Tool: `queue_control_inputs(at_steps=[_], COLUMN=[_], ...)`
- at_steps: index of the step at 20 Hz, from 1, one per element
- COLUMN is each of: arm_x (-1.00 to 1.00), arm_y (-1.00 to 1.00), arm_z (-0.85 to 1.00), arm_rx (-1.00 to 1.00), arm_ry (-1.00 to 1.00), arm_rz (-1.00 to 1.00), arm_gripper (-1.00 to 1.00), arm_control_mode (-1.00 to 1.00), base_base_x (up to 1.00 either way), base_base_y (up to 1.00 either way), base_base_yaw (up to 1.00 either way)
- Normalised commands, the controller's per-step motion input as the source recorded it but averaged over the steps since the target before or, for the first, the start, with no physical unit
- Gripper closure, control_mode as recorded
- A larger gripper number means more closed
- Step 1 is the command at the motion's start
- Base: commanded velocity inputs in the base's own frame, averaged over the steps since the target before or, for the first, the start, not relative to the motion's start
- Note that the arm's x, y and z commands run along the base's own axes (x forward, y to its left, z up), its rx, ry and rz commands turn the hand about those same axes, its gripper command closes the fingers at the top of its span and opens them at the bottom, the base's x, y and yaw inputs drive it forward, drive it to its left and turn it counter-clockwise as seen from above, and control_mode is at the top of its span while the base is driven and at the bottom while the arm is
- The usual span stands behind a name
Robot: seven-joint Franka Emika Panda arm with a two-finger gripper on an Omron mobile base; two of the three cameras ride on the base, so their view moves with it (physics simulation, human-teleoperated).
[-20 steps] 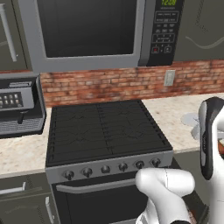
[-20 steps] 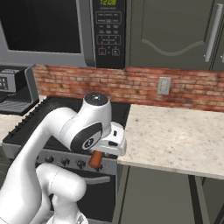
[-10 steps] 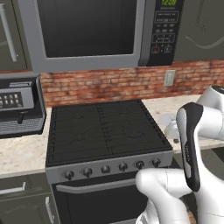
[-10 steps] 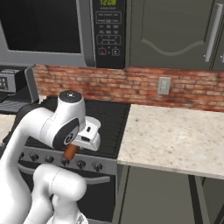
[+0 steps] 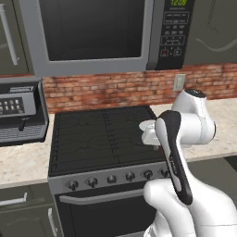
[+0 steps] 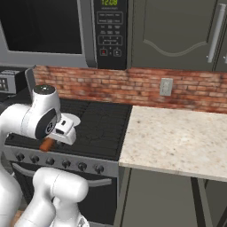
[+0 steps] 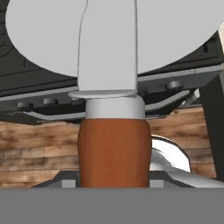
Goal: Take the pizza cutter from the drawer on the right and place it on the dining counter for cutting.
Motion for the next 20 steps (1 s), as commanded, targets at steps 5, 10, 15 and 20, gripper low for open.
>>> queue_control_inputs(at_steps=[5,10,15,20], arm_x=[0.0,-0.25,-0.38,-0.12], arm_y=[0.42,0.0,0.0,-0.02], arm_z=[0.12,0.16,0.01,0.0], arm_rx=[0.0,-0.01,-0.01,-0.02], arm_ry=[0.06,0.08,0.14,0.12], arm_rz=[-0.09,-0.03,0.01,0.02], arm_gripper=[1.0,1.0,1.0,1.0], arm_control_mode=[-1.0,-1.0,-1.0,-1.0], base_base_x=[0.0,0.0,0.0,0.0], base_base_y=[0.0,0.0,0.0,0.0], base_base_yaw=[0.0,0.0,0.0,0.0])
